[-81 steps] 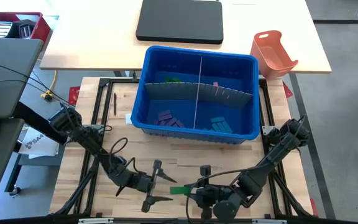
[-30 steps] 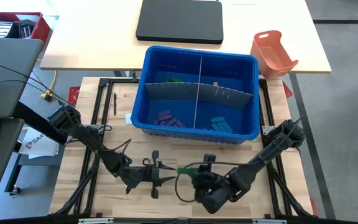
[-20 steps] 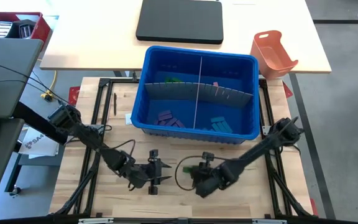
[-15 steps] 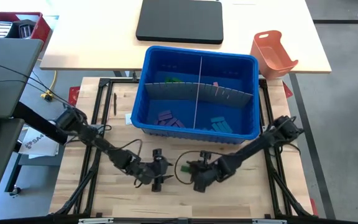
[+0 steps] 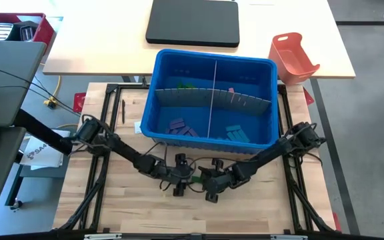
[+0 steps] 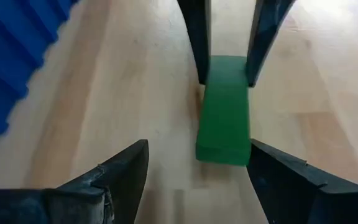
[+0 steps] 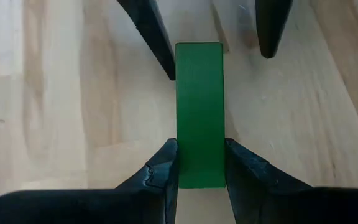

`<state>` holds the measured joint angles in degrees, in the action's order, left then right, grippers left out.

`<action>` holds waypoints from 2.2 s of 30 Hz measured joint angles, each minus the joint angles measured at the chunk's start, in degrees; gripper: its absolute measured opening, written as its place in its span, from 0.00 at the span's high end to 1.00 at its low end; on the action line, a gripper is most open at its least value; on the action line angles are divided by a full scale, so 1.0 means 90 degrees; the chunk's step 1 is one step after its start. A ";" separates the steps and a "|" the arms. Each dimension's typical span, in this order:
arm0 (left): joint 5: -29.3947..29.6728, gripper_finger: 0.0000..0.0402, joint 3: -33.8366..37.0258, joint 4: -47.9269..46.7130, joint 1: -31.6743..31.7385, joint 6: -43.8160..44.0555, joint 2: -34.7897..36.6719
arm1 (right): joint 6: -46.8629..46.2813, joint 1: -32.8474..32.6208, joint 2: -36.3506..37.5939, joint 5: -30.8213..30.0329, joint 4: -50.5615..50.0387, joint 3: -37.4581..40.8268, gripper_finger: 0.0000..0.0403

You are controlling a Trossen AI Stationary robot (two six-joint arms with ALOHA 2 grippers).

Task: Sort blocks
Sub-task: Put the green block into the blue bin with the other green block

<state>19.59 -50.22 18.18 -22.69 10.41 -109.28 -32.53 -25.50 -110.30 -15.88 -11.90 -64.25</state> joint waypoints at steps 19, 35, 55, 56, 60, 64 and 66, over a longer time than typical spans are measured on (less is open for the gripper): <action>-0.1000 0.54 -0.0063 0.0487 0.0271 -0.1165 -0.0303 | 0.0069 0.0015 0.0000 -0.0014 0.0019 -0.0005 0.77; -0.0937 0.63 -0.0114 0.0526 0.0181 -0.1123 -0.0262 | 0.0066 0.0012 0.0000 -0.0015 0.0017 -0.0007 0.77; -0.0451 0.74 -0.0112 0.0363 0.0026 -0.0811 -0.0186 | -0.0289 -0.0059 0.0103 -0.0349 -0.0339 -0.0010 0.54; -0.0422 0.74 -0.0106 0.0214 -0.0006 -0.0647 -0.0108 | -0.0471 -0.0128 0.0185 -0.0417 -0.0496 -0.0010 0.54; -0.0441 0.74 -0.0107 -0.0440 -0.0324 0.0216 0.0577 | -0.1220 -0.0712 0.0699 -0.0743 -0.1040 -0.0010 0.53; 0.0001 0.74 -0.0347 -0.1502 -0.0647 0.1179 0.1607 | -0.1902 -0.1532 0.1276 -0.1536 -0.1474 -0.0010 0.53; 0.0139 0.74 -0.0859 -0.2483 -0.0597 0.1457 0.2136 | -0.2161 -0.1931 0.1537 -0.2083 -0.1595 -0.0010 0.53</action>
<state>20.84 -57.95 -4.17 -28.06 23.52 -90.06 -51.98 -42.88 -96.47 -34.62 -26.25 -64.34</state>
